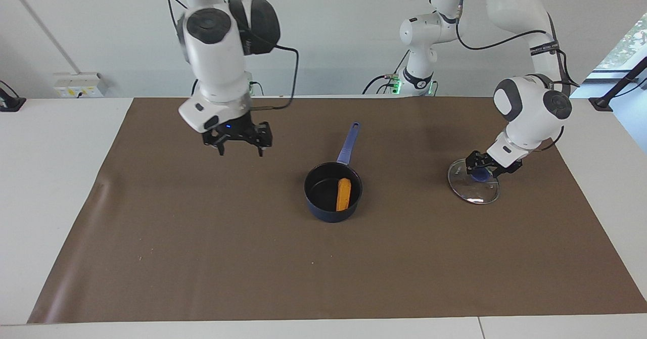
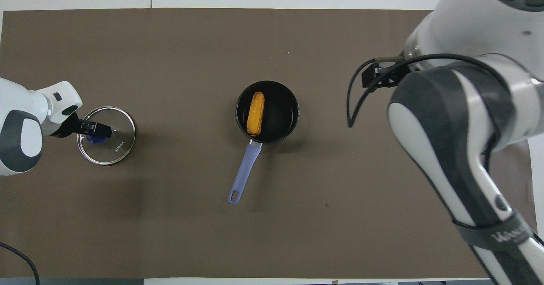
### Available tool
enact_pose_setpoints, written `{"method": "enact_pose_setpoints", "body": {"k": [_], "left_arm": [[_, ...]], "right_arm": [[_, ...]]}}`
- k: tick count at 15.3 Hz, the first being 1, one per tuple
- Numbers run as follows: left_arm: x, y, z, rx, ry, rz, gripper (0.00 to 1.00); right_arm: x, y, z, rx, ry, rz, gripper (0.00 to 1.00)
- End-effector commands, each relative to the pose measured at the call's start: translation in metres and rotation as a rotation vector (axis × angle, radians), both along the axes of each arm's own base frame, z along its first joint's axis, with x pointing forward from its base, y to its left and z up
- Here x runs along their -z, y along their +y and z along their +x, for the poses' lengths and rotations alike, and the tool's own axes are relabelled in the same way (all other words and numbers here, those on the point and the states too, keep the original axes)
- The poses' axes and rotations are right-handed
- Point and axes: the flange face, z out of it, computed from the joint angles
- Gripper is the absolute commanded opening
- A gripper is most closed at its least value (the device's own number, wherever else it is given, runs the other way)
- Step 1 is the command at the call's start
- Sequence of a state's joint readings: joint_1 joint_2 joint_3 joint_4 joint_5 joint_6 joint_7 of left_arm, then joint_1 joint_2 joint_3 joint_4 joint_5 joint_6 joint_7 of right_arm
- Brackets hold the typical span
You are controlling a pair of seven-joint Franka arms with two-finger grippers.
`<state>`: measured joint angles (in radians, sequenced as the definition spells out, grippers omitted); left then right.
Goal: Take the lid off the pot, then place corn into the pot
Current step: 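Set the lid on the table while the right gripper withdraws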
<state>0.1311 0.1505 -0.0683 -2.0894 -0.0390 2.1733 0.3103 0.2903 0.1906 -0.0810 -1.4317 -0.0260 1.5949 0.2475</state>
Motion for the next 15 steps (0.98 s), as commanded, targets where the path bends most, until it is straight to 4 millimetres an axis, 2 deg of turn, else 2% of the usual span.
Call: {"method": "enact_pose_setpoints", "body": {"k": [1,4,6,7,8,9,11,13,15], "left_arm": [[-0.020,0.006,0.001,-0.001,-0.044,-0.001,1.00],[-0.061,-0.001,0.021,-0.012,-0.077,0.000,1.00],[-0.102,-0.010,0.035,-0.084,-0.068,0.001,1.00],[-0.124,-0.021,0.039,-0.103,-0.062,0.000,1.00],[-0.144,-0.029,0.040,-0.119,-0.052,0.001,1.00],[-0.163,-0.038,0.037,-0.127,-0.046,0.018,1.00],[-0.197,-0.045,0.020,-0.133,-0.041,0.046,1.00],[-0.221,-0.058,-0.002,-0.123,-0.017,0.054,1.00],[-0.236,-0.061,-0.024,-0.126,-0.001,0.059,1.00]], "right_arm": [[-0.026,-0.053,-0.029,-0.005,0.054,-0.002,1.00],[-0.035,-0.112,-0.042,-0.043,0.069,0.012,1.00],[-0.042,-0.146,-0.048,-0.051,0.075,0.025,1.00],[-0.048,-0.155,-0.052,-0.061,0.071,0.032,1.00],[-0.057,-0.152,-0.061,-0.072,0.064,0.035,1.00],[-0.050,-0.149,-0.059,-0.074,0.070,0.035,1.00],[-0.051,-0.150,-0.063,-0.076,0.065,0.034,1.00],[-0.048,-0.160,-0.075,-0.061,0.063,0.038,1.00],[-0.050,-0.176,-0.070,-0.034,0.026,0.021,1.00]]}}
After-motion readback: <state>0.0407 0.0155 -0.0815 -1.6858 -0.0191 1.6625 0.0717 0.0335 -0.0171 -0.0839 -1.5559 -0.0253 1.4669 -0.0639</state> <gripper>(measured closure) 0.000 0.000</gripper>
